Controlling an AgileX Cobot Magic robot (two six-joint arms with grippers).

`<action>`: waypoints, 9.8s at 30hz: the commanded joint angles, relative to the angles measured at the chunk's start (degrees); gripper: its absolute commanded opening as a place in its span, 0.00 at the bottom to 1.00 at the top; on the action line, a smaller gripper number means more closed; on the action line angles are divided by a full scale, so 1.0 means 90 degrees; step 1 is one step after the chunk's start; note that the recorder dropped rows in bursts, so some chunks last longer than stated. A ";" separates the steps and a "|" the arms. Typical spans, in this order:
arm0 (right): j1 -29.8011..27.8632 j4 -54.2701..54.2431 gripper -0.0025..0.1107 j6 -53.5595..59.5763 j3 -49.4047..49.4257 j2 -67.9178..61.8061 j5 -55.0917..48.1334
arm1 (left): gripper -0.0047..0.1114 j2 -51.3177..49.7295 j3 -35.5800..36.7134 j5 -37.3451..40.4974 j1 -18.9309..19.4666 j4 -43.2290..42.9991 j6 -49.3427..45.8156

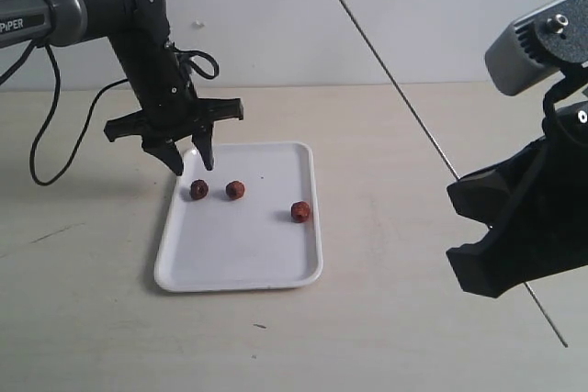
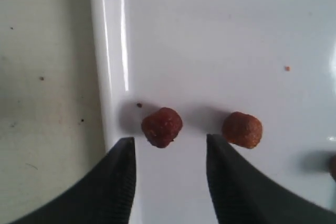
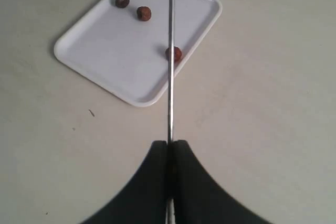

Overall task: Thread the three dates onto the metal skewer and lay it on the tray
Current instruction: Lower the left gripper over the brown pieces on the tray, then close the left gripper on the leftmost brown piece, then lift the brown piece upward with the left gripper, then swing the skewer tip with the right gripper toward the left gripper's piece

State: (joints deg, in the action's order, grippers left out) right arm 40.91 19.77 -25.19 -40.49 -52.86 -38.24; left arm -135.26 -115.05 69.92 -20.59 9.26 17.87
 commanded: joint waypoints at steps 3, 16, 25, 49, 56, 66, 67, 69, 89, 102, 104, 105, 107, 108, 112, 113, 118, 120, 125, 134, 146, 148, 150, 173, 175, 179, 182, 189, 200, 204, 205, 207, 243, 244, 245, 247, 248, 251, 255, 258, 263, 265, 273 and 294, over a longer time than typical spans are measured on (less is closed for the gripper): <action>-0.0028 0.0002 0.02 -0.0036 0.0021 -0.0022 0.0024 | 0.41 -0.0045 -0.0042 0.0005 0.0007 -0.1029 -0.1701; -0.0028 0.0004 0.02 -0.0036 0.0021 -0.0022 0.0043 | 0.41 -0.0033 -0.0042 -0.0120 -0.0007 -0.1029 -0.5962; -0.0028 0.0004 0.02 -0.0036 0.0021 -0.0063 0.0064 | 0.46 -0.0033 -0.0042 0.0005 -0.0007 -0.1029 -1.0167; -0.0028 0.0179 0.02 -0.0036 0.0021 -0.0368 0.0120 | 0.57 -0.0192 -0.0042 0.0005 -0.0007 -0.0124 -1.4590; -0.0028 0.0179 0.02 -0.0036 0.0021 -0.0368 0.0120 | 0.57 -0.0419 0.0002 0.0005 -0.0016 0.0158 -1.4884; -0.0028 0.0179 0.02 -0.0036 0.0021 -0.0368 0.0120 | 0.57 -0.0470 0.0055 0.0005 -0.0016 0.0279 -1.4982; -0.0028 0.0179 0.02 -0.0036 0.0021 -0.0368 0.0120 | 0.57 -0.0470 0.0055 0.0005 -0.0016 0.0279 -1.4982; -0.0028 0.0179 0.02 -0.0036 0.0021 -0.0368 0.0120 | 0.57 -0.0470 0.0055 0.0005 -0.0016 0.0267 -1.4982; -0.0028 0.0167 0.02 -0.0036 0.0021 -0.0368 0.0097 | 0.57 -0.0699 0.0055 0.0005 -0.0016 0.0267 -1.4862; -0.0028 0.0156 0.02 -0.0036 0.0021 -0.0368 0.0105 | 0.31 -0.0699 0.0055 0.0005 -0.0016 0.0154 -1.4593; -0.0028 0.0156 0.02 -0.0036 0.0021 -0.0368 0.0094 | 0.31 -0.0699 0.0055 0.0005 -0.0005 0.0154 -1.4593; -0.0028 0.0156 0.02 -0.0036 0.0021 -0.0368 0.0094 | 0.31 -0.0699 0.0055 0.0005 -0.0005 0.0154 -1.4593; -0.0028 0.0156 0.02 -0.0036 0.0021 -0.0368 0.0080 | 0.31 -0.0699 0.0055 0.0005 -0.0005 0.0154 -1.4593; -0.0028 0.0156 0.02 -0.0036 0.0021 -0.0368 0.0080 | 0.31 -0.0699 0.0055 0.0005 -0.0005 0.0154 -1.4593; -0.0028 0.0156 0.02 -0.0036 0.0021 -0.0368 0.0080 | 0.30 -0.0699 0.0055 0.0005 -0.0004 0.0181 -1.4593; -0.0028 0.0143 0.02 -0.0036 0.0021 -0.0368 0.0080 | 0.30 -0.0699 0.0055 0.0005 -0.0004 0.0190 -1.4593; -0.0028 0.0143 0.02 -0.0036 0.0021 -0.0368 0.0080 | 0.30 -0.0656 0.0055 0.0005 -0.0004 0.0264 -1.4548; -0.0028 0.0143 0.02 -0.0036 0.0021 -0.0368 0.0080 | 0.30 -0.0599 0.0055 0.0005 -0.0004 0.0304 -1.4458; -0.0028 0.0132 0.02 -0.0036 0.0021 -0.0368 0.0080 | 0.30 -0.0447 0.0055 0.0005 -0.0004 0.0498 -1.4411; -0.0028 0.0132 0.02 -0.0036 0.0021 -0.0368 0.0080 | 0.04 -0.0353 0.0055 0.0005 -0.0004 0.0939 -1.3823; -0.0028 0.0143 0.02 -0.0036 0.0021 -0.0368 0.0238 | 0.04 0.0090 0.0055 0.0005 -0.0004 0.1452 -1.2273; -0.0028 0.0115 0.02 -0.0036 0.0021 -0.0425 0.0294 | 0.04 0.0217 0.0055 0.0005 -0.0004 0.1686 -1.1898; -0.0028 0.0000 0.02 -0.0036 0.0021 -0.0509 0.0294 | 0.04 0.0337 0.0055 0.0005 -0.0004 0.1782 -1.1355; -0.0028 -0.1407 0.02 -0.0036 0.1922 -0.1177 0.3373 | 0.04 0.0839 0.0055 0.0005 0.0712 0.6070 -0.6200; -0.0028 -0.1554 0.02 -0.0036 0.2015 -0.1177 0.3656 | 0.04 0.0839 0.0055 0.0005 0.0832 0.6268 -0.5996; -0.0028 -0.1711 0.02 -0.0036 0.2087 -0.1177 0.4060 | 0.04 0.0839 0.0055 0.0005 0.1067 0.6439 -0.5488; -0.0028 -0.1711 0.02 -0.0105 0.2097 -0.1177 0.4395 | 0.04 0.0839 0.0055 0.0005 0.1252 0.6449 -0.5178; -0.0028 -0.1636 0.02 -0.0391 0.2084 -0.1802 0.5034 | 0.04 0.0839 0.0055 0.0005 0.1340 0.6462 -0.4772; -0.0028 -0.0630 0.02 -0.1255 0.1308 -0.3281 0.5904 | 0.04 0.0839 0.0055 0.0005 0.1340 0.6449 -0.4579; -0.0028 -0.0630 0.02 -0.1255 0.0996 -0.3633 0.5881 | 0.04 0.0839 0.0055 0.0005 0.1340 0.6318 -0.4489; -0.0028 -0.0630 0.02 -0.1255 0.0939 -0.3712 0.5881 | 0.04 0.0839 0.0055 0.0005 0.1340 0.6289 -0.4454; -0.0028 -0.0630 0.02 -0.1255 0.0815 -0.3890 0.5866 | 0.04 0.0839 0.0055 0.0005 0.1340 0.6241 -0.4399; -0.2301 0.5342 0.02 -0.7695 0.0015 -0.5286 1.0181 | 0.04 0.0839 0.0055 0.0005 0.1340 0.5899 -0.4651; -0.2301 0.5230 0.02 -0.7599 0.0015 -0.5331 1.0199 | 0.04 0.0839 0.0055 0.0005 0.1340 0.5899 -0.4651; -0.2301 0.5146 0.02 -0.7527 0.0015 -0.5373 1.0150 | 0.04 0.0839 0.0055 0.0005 0.1340 0.5899 -0.4651; -0.2319 0.5116 0.02 -0.7467 0.0015 -0.5423 1.0000 | 0.04 0.0839 0.0055 0.0005 0.1340 0.5899 -0.4651; -0.2411 0.5076 0.02 -0.7450 0.0015 -0.5447 1.0000 | 0.04 0.0839 0.0055 0.0005 0.1340 0.5899 -0.4651; -0.2702 0.5113 0.02 -0.7450 0.0015 -0.5447 1.0204 | 0.04 0.0839 0.0055 0.0005 0.1340 0.5899 -0.4651; -0.2731 0.5218 0.02 -0.7476 0.0015 -0.5460 1.0214 | 0.04 0.0839 0.0055 0.0005 0.1340 0.5922 -0.4626; -0.2731 0.5328 0.02 -0.7460 0.0015 -0.5471 1.0185 | 0.04 0.0839 0.0055 0.0005 0.1340 0.5989 -0.4605; -0.2731 0.5294 0.02 -0.7460 0.0015 -0.5471 1.0161 | 0.04 0.0839 0.0055 0.0005 0.1340 0.6001 -0.4605; -0.2731 0.5233 0.02 -0.7412 0.0015 -0.5471 1.0161 | 0.04 0.0839 0.0055 0.0005 0.1340 0.6001 -0.4605; -0.2731 0.5117 0.02 -0.7363 0.0004 -0.5471 0.9819 | 0.04 0.0839 0.0055 0.0005 0.1340 0.6001 -0.4585; -0.2731 0.5717 0.02 -0.7814 -0.0314 -0.5471 0.9740 | 0.04 0.0839 0.0055 0.0005 0.1340 0.5989 -0.4588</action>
State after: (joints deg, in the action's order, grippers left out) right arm 16.65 71.41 -95.41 -42.96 -102.04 50.20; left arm -128.19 -114.60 69.92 -8.64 62.39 -23.40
